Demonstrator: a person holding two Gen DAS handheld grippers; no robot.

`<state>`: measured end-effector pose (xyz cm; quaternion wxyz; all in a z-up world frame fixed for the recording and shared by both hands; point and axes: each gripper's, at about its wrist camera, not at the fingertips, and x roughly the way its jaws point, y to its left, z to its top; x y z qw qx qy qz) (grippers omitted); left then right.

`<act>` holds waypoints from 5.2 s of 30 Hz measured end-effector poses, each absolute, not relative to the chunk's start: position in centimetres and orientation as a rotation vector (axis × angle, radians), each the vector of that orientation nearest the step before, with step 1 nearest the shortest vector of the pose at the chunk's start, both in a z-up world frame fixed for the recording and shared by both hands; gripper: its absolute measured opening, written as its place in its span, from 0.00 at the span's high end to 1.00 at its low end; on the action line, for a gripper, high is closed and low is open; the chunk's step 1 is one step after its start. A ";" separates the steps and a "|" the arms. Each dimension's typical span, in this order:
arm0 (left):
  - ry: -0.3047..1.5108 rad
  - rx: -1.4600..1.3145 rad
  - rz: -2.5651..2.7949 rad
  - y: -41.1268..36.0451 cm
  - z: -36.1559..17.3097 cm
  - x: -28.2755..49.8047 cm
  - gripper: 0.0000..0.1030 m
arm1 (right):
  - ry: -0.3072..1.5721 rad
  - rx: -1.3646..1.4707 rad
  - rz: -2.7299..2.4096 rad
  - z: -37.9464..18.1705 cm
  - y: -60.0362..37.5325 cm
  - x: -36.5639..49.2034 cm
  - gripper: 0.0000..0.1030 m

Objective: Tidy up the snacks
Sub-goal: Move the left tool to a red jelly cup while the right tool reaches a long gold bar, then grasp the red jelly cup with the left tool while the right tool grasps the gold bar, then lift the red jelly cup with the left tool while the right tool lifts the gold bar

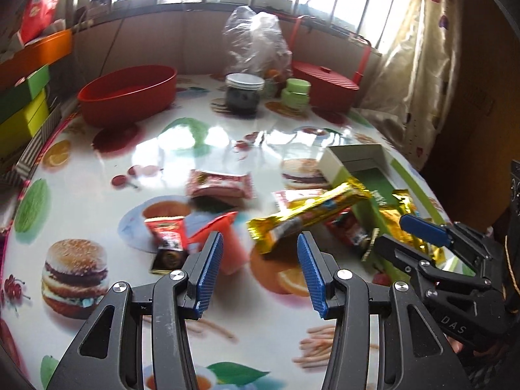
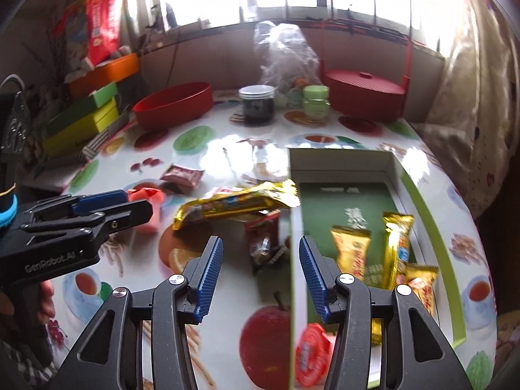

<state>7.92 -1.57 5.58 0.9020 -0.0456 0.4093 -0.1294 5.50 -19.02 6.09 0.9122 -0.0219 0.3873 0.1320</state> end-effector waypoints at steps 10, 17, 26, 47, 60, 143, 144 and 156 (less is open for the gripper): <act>0.903 -0.137 -0.204 1.1 3.5 9.1 0.52 | 0.808 -0.289 0.331 5.7 -15.4 7.6 0.53; 0.934 -0.171 -0.239 0.9 2.7 9.7 0.52 | 0.847 -0.494 0.378 4.1 -13.2 9.4 0.51; 0.972 -0.178 -0.207 0.3 2.1 11.1 0.52 | 0.853 -0.638 0.420 3.0 -11.4 10.3 0.51; 0.966 -0.178 -0.139 3.3 1.7 11.3 0.52 | 0.887 -0.507 0.586 3.7 -10.1 10.4 0.51; 0.965 -0.170 -0.157 3.8 1.7 11.2 0.52 | 0.912 -0.575 0.598 2.9 -11.2 12.1 0.50; 0.964 -0.109 -0.202 3.0 1.6 11.4 0.70 | 1.082 -0.147 0.558 2.3 -10.5 11.8 0.78; 0.965 -0.108 -0.203 3.0 1.6 11.4 0.70 | 1.081 -0.143 0.558 2.3 -10.5 11.7 0.78; 0.961 -0.119 -0.215 2.6 1.9 10.9 0.70 | 1.064 -0.104 0.543 2.7 -11.1 11.2 0.79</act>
